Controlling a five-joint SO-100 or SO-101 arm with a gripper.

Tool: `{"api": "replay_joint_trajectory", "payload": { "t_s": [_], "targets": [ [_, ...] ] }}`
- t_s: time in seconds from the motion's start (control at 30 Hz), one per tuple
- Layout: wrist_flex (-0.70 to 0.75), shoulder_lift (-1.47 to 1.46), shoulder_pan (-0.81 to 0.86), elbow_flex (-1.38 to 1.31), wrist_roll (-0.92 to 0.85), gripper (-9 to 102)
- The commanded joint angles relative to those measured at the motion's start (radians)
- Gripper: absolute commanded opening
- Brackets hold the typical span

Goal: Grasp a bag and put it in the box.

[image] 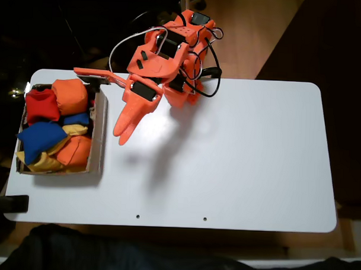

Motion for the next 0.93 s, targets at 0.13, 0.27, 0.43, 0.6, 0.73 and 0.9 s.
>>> {"api": "replay_joint_trajectory", "payload": {
  "t_s": [0.13,0.27,0.43,0.6,0.73,0.9],
  "targets": [
    [-0.015,0.072,-0.055,0.087,0.037,73],
    [-0.014,0.112,-0.086,0.144,0.057,73],
    [-0.008,0.172,-0.121,0.224,0.061,71],
    [-0.008,0.242,-0.152,0.307,0.048,64],
    [-0.008,0.287,-0.169,0.357,0.055,58],
    [0.000,0.311,-0.178,0.403,0.060,58]
  ]
}}
